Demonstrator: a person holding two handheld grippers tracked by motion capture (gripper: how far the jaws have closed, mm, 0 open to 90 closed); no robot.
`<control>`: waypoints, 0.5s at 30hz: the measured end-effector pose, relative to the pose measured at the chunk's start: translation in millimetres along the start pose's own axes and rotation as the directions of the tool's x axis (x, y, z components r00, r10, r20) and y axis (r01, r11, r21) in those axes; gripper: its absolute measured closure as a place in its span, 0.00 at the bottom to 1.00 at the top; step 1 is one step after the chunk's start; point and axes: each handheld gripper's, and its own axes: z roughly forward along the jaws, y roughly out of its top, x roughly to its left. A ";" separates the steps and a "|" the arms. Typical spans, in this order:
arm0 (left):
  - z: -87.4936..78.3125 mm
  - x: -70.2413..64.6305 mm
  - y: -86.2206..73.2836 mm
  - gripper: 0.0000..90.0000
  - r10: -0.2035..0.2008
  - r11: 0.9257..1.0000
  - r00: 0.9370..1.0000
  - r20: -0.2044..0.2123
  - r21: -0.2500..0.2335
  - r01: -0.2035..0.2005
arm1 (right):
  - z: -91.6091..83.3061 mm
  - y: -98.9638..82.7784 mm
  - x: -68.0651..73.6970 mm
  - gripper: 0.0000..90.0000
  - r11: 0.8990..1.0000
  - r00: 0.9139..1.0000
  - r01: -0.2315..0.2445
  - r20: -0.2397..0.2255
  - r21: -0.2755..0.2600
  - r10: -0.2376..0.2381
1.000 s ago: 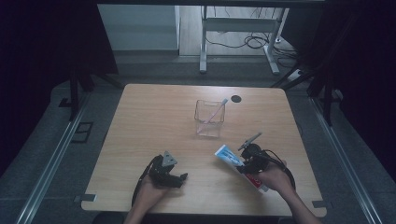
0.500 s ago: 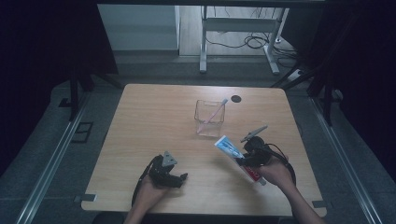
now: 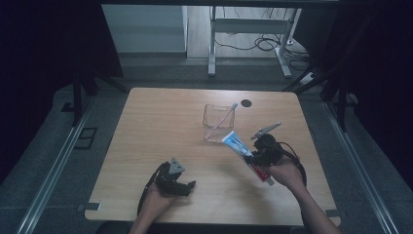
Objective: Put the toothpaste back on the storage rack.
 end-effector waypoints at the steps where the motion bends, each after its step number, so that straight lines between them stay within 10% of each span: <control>1: 0.0 0.0 0.0 0.16 0.000 1.000 1.000 0.000 0.000 0.000 | -0.8 1.8 -0.3 0.81 1.000 1.000 -0.001 -0.001 -0.007 0.001; 15: 0.0 0.0 0.0 0.16 0.000 1.000 1.000 0.000 0.000 0.000 | -9.2 22.7 -1.9 0.81 0.998 1.000 -0.005 0.002 -0.065 0.005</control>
